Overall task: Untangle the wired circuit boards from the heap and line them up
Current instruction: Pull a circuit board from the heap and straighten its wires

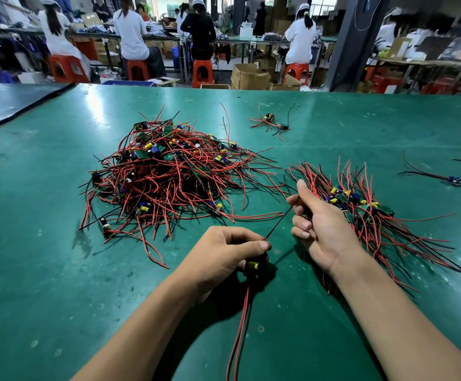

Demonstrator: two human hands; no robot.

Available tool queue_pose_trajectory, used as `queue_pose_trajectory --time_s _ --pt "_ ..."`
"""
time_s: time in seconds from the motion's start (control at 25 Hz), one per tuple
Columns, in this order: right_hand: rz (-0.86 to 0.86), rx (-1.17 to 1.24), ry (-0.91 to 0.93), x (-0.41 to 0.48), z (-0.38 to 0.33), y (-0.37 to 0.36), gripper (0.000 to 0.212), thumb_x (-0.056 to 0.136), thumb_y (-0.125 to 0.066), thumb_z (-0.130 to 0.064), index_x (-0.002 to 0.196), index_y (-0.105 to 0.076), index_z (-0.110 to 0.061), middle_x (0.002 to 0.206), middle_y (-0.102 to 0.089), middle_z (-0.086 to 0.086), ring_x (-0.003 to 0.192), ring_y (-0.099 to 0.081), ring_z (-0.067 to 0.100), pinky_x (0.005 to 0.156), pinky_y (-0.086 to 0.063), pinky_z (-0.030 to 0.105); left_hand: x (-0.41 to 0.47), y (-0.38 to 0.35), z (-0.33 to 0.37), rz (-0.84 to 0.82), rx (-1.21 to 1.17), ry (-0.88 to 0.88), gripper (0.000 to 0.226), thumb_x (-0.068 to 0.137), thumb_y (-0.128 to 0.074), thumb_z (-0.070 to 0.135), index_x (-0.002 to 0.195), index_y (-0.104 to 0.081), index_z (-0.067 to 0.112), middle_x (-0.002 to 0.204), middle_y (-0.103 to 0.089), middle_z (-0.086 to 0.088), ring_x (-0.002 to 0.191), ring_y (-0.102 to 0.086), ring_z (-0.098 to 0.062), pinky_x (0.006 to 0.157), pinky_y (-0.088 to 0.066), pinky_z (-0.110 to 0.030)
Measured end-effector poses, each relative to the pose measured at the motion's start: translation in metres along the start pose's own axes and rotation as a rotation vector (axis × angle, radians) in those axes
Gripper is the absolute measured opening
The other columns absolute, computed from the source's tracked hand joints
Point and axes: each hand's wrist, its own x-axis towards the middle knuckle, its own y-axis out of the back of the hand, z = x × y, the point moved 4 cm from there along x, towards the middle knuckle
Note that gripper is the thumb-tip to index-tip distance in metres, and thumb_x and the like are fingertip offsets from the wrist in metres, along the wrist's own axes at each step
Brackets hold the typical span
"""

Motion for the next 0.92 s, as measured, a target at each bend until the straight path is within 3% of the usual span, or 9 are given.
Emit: queue_pose_trajectory --time_s 0.12,0.24,0.36,0.56,0.64,0.8,0.92 --pt "0.008 -0.076 0.044 0.000 0.000 0.000 0.046 0.086 -0.067 -0.052 0.094 -0.070 -0.007 0.070 -0.046 -0.003 0.041 -0.032 0.006 0.036 -0.026 0.018 0.002 0.000 0.000 0.051 -0.116 0.025 0.018 0.092 -0.063 0.016 0.092 -0.073 0.001 0.079 -0.072 -0.012 0.062 -0.063 -0.012 0.055 -0.050 -0.017" --pt "0.007 -0.123 0.050 -0.001 0.002 -0.001 0.056 0.084 -0.066 -0.057 0.105 -0.069 -0.005 0.076 -0.050 0.000 0.043 -0.038 0.006 0.038 -0.030 0.020 0.004 0.003 0.004 0.103 -0.325 0.101 0.038 0.098 -0.051 0.035 0.104 -0.068 0.002 0.089 -0.074 -0.018 0.066 -0.068 -0.019 0.062 -0.057 -0.025" --pt "-0.005 -0.137 0.080 -0.002 0.001 -0.002 0.061 0.076 -0.068 -0.060 0.105 -0.068 -0.006 0.076 -0.052 0.001 0.043 -0.040 0.007 0.039 -0.032 0.021 0.002 0.003 0.007 0.087 -0.429 0.151 0.057 0.098 -0.038 0.051 0.115 -0.063 0.003 0.105 -0.073 -0.020 0.076 -0.072 -0.023 0.066 -0.058 -0.027" --pt "-0.091 -0.269 0.149 -0.008 0.003 -0.008 0.055 0.071 -0.072 -0.061 0.098 -0.070 -0.013 0.072 -0.055 -0.004 0.046 -0.042 0.008 0.040 -0.034 0.020 0.003 0.007 0.008 0.096 -0.519 0.143 0.067 0.097 -0.032 0.060 0.120 -0.061 0.004 0.114 -0.070 -0.021 0.087 -0.072 -0.031 0.063 -0.060 -0.030" --pt "-0.140 -0.400 0.193 -0.013 0.005 -0.013 0.045 0.071 -0.076 -0.058 0.096 -0.071 -0.021 0.076 -0.057 -0.005 0.050 -0.046 0.007 0.044 -0.036 0.019 0.004 0.010 0.007 0.103 -0.550 0.136 0.068 0.095 -0.033 0.063 0.122 -0.060 0.007 0.114 -0.070 -0.018 0.093 -0.071 -0.033 0.071 -0.060 -0.035" --pt "-0.256 -0.780 0.274 -0.025 0.012 -0.024 0.044 0.073 -0.087 -0.036 0.112 -0.067 -0.031 0.091 -0.059 -0.008 0.066 -0.053 0.008 0.063 -0.047 0.017 0.007 0.012 0.005 0.109 -0.601 0.093 0.068 0.091 -0.036 0.066 0.128 -0.058 0.013 0.121 -0.069 -0.010 0.091 -0.068 -0.026 0.086 -0.056 -0.040" --pt "-0.226 -0.945 0.435 -0.031 0.013 -0.030 0.042 0.077 -0.084 -0.023 0.113 -0.066 -0.033 0.102 -0.061 -0.006 0.081 -0.063 0.013 0.077 -0.051 0.018 0.007 0.012 0.005 0.076 -0.591 0.064 0.067 0.090 -0.036 0.067 0.133 -0.054 0.018 0.129 -0.065 -0.006 0.090 -0.069 -0.020 0.092 -0.053 -0.040"
